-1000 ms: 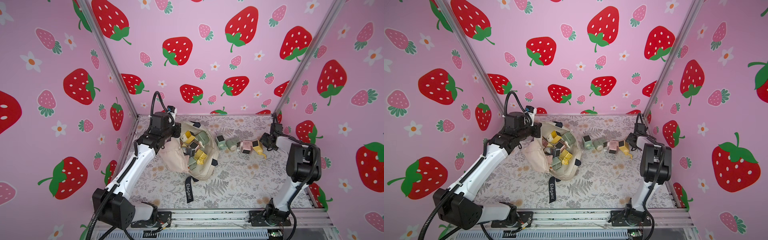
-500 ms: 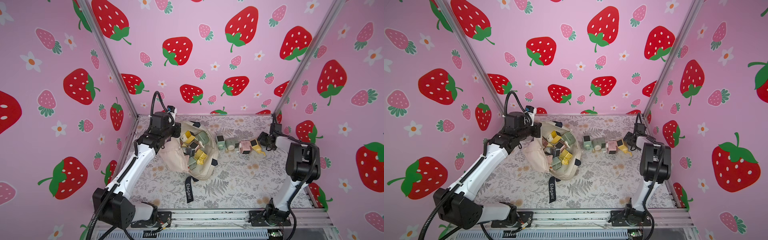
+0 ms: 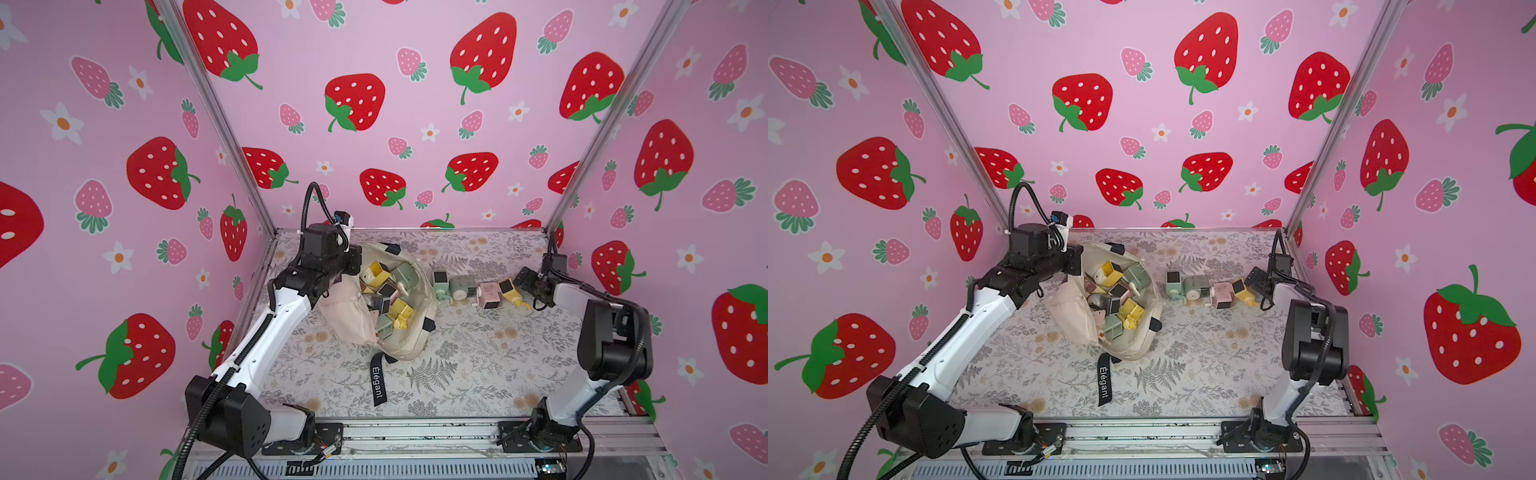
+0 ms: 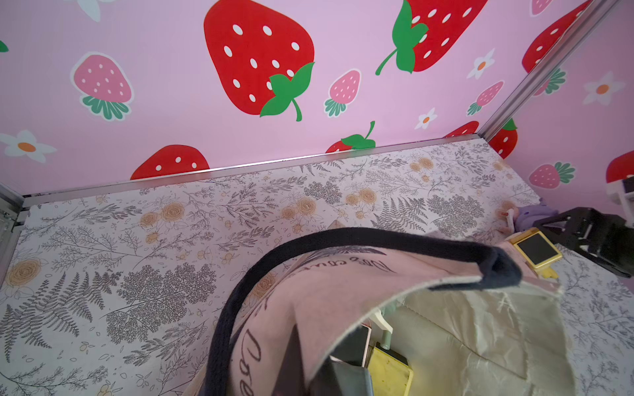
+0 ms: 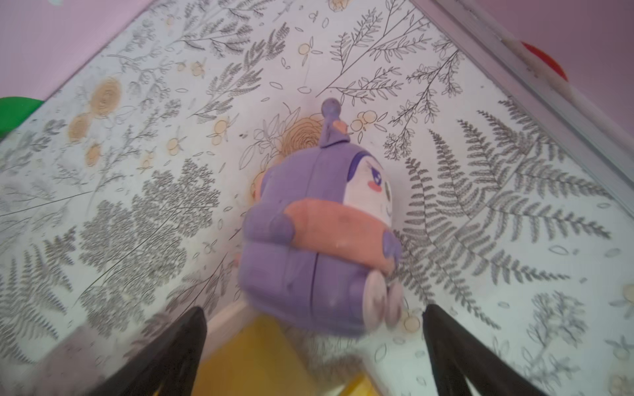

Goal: Take out the pencil sharpeners from the tote bags
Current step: Place the pencil sharpener at the center of the board, then pick up the pencil sharpener from the canvas bag.

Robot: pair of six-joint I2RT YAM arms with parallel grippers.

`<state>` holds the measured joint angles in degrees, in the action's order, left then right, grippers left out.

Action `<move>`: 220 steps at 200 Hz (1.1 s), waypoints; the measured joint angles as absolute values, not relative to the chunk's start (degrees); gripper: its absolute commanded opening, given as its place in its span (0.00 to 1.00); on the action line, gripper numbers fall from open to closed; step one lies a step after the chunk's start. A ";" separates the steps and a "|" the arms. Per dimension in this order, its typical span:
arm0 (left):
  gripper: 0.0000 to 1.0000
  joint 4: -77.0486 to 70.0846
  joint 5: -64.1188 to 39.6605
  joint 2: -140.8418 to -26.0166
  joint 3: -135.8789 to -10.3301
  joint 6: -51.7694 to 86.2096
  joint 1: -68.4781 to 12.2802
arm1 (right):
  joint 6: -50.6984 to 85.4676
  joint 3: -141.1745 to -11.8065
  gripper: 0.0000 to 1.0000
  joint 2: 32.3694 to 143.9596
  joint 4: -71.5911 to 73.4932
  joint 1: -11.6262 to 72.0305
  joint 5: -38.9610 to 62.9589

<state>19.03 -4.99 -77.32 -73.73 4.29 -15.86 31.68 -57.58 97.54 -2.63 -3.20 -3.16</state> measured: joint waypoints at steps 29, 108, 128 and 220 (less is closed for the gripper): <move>0.00 19.05 -4.99 -77.32 -73.73 4.29 -15.79 | 30.52 -52.69 0.99 86.19 -0.71 0.36 -4.71; 0.00 19.03 -5.39 -77.30 -73.73 4.51 -15.66 | 24.40 -37.78 0.95 64.29 9.50 25.15 -8.86; 0.00 19.03 -5.61 -77.25 -73.73 4.58 -15.62 | 25.06 -32.67 0.95 66.41 13.34 29.89 -9.06; 0.00 18.76 -6.72 -75.37 -72.25 4.84 -15.46 | 21.15 -30.76 0.92 78.48 30.22 48.93 -8.51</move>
